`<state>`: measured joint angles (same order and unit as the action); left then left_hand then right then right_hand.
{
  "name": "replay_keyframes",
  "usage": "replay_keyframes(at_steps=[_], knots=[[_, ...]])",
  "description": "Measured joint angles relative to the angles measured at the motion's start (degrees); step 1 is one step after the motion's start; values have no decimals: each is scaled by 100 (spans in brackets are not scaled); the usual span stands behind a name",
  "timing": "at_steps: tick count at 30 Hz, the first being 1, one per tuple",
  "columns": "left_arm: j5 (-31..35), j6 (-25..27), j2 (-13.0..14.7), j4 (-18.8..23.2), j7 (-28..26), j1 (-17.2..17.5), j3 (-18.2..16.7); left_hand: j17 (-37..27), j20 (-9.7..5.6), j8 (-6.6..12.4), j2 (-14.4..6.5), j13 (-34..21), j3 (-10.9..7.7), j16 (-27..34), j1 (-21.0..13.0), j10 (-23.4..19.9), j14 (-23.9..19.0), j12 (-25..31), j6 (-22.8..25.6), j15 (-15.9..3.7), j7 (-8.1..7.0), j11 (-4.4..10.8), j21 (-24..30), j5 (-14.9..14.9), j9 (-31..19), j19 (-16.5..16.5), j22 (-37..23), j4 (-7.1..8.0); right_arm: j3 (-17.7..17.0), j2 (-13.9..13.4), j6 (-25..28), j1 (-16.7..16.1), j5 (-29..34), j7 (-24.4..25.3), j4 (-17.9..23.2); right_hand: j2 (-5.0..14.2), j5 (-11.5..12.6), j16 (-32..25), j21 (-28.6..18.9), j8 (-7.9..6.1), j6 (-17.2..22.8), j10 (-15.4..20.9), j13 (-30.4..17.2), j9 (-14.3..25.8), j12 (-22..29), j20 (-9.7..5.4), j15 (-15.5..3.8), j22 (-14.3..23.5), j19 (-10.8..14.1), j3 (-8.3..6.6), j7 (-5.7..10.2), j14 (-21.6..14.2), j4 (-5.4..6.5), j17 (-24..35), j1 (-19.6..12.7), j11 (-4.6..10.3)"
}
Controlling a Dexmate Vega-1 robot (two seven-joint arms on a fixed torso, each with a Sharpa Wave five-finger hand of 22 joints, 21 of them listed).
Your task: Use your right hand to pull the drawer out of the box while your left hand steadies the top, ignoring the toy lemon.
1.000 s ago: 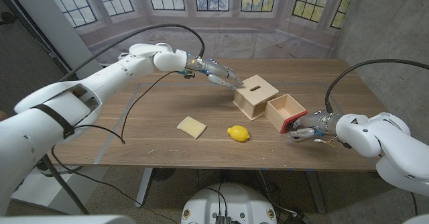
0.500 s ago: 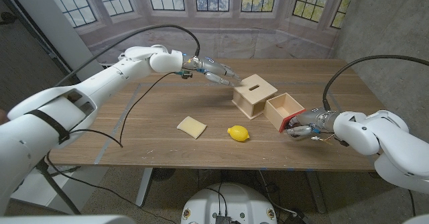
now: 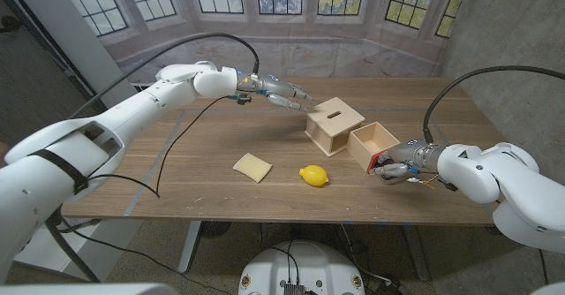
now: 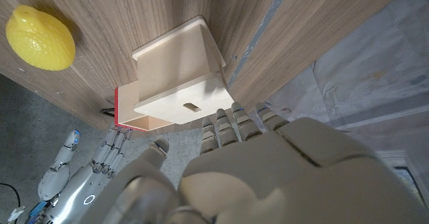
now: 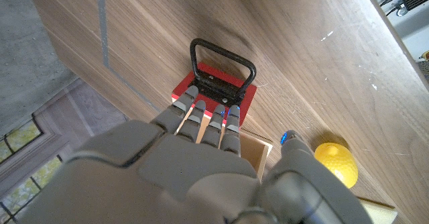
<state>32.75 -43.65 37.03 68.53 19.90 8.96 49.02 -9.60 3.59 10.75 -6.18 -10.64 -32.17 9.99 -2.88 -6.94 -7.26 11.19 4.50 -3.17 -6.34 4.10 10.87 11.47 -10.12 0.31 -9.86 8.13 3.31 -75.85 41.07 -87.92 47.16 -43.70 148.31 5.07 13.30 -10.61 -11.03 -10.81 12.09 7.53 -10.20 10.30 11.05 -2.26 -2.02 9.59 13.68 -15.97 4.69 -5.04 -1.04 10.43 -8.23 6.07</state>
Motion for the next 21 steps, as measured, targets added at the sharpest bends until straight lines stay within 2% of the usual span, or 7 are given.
replay_keyframes(at_steps=[9, 16, 21], knots=[[-56, 96, 31, 59, -4, 48, -38, 0, 0, 0, 0, 0, 0, 0, 0, 0, 0, 0, 0, 0, 0, 0, 0, 0, 0, 0, 0, 0, -491, -72, 105, -526, -21, 21, 111, 0, 0, 0, 0, 0, 31, 22, -11, 0, 0, 0, 0, 0, 0, 0, 31, 0, 0, 0, 0, 22], [-137, 229, 141, 307, 2, 207, -176, 0, 0, 0, 0, 0, 0, 0, 0, 0, 0, 0, 0, 0, 0, 0, 0, 0, 0, 0, 0, 0, -879, 166, 21, -912, 155, -27, 173, 0, 0, -22, 0, 0, 43, 41, -11, 1, 0, -10, -3, 0, 52, -1, 19, -64, -1, 0, 0, 41], [-202, 371, 245, 520, 5, 352, -296, 0, -22, 0, 0, 1, 0, 0, 0, 0, 0, 0, 0, 0, 0, 0, 0, 0, 0, 21, 0, 0, -1020, 359, -102, -1039, 312, -91, 201, 0, 28, -22, 0, -22, 122, 106, -11, 1, 41, 2, -3, 0, 103, -24, 22, -64, -23, 0, 0, 38]])
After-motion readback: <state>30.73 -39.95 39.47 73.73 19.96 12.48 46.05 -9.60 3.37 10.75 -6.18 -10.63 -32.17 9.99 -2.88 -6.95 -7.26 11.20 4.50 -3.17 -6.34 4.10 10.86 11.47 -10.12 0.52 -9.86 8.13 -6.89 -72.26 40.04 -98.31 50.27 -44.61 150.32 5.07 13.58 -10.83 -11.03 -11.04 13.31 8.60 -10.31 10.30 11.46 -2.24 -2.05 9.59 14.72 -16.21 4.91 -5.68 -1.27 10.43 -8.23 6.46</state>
